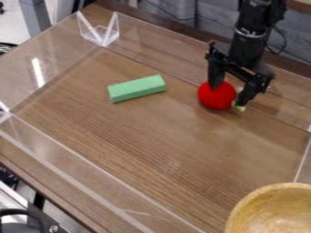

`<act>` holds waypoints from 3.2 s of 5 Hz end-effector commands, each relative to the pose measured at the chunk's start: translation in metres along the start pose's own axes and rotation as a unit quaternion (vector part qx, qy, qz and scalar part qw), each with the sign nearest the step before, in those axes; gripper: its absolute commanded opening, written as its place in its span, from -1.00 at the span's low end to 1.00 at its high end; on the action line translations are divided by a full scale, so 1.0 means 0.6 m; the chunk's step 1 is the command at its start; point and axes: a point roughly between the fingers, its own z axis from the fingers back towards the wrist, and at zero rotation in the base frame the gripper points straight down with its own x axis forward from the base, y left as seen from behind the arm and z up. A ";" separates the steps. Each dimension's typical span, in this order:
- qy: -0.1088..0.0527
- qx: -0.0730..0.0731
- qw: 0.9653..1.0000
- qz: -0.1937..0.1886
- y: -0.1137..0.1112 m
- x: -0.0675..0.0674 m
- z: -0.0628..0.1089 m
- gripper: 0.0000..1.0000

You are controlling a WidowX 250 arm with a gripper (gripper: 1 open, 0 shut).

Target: Move the red fruit to the left

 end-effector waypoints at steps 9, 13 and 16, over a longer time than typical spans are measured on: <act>-0.050 -0.011 0.999 0.003 0.030 0.000 -0.003 1.00; -0.111 -0.029 0.991 0.064 0.035 -0.015 0.098 -1.00; -0.133 -0.013 0.984 0.117 0.167 -0.088 0.153 -1.00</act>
